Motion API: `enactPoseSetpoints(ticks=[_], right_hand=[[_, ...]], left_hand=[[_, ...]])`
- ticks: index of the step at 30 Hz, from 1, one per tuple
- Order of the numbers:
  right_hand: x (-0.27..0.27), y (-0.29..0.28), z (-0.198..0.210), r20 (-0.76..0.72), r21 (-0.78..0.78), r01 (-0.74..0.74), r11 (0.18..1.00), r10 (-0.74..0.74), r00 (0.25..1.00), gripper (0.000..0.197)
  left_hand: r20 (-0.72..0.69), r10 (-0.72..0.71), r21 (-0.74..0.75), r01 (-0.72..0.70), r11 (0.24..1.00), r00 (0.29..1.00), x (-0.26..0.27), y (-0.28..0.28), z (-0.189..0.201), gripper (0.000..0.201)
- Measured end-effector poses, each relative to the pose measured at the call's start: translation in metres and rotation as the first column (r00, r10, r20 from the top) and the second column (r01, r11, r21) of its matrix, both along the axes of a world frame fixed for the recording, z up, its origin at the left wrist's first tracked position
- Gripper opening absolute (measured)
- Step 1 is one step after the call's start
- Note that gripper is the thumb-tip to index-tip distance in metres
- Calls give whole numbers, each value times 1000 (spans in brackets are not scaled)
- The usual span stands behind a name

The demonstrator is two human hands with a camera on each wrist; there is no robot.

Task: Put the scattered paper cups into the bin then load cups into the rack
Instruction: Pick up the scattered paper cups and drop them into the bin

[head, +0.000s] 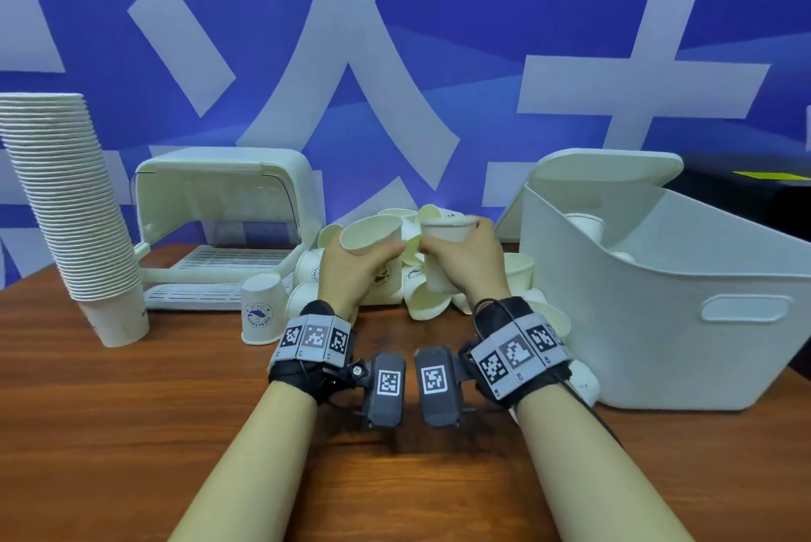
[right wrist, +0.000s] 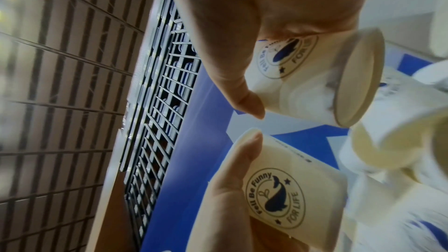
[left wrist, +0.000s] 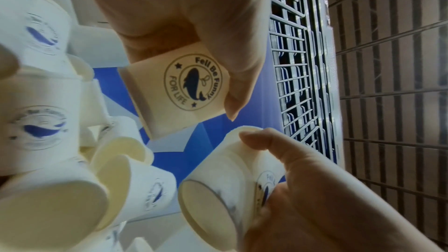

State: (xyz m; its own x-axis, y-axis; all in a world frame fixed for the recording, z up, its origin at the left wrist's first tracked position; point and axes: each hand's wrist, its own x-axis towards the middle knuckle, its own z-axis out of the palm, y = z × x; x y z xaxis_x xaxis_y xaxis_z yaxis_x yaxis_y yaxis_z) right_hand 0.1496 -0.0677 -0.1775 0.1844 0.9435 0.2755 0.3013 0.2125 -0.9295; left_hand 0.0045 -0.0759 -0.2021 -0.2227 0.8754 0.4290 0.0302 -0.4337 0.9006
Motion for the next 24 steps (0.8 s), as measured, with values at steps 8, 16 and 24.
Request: enactPoseSetpoints(ticks=[8,16,24], right_hand=[[15,-2,42,-40,74,-12,997,15,999,76],[54,-8,79,-13,139,32,990,-30,999,51],[113,-18,89,-75,191,172,966,-160,984,90]], left_hand=[[33,-46,-9,46,999,998,20,8,42,73],[36,-113,-78,116,990,993,60,3,90,81],[-16,-139,-15,139,990,990,112,0,100,67]])
